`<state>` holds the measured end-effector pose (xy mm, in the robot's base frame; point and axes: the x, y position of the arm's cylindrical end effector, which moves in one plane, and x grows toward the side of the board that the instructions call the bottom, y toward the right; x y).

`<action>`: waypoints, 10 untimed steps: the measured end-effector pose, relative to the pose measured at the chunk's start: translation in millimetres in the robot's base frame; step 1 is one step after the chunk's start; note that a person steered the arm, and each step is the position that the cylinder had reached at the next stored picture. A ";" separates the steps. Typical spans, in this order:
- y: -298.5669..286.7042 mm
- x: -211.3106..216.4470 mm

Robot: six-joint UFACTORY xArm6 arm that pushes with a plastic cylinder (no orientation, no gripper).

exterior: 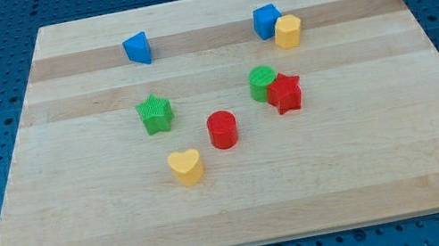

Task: Push the arm to the hexagon

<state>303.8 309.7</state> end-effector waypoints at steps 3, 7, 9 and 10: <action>-156.6 64.1; -278.3 7.0; -256.7 12.2; -229.1 28.1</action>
<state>331.9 80.6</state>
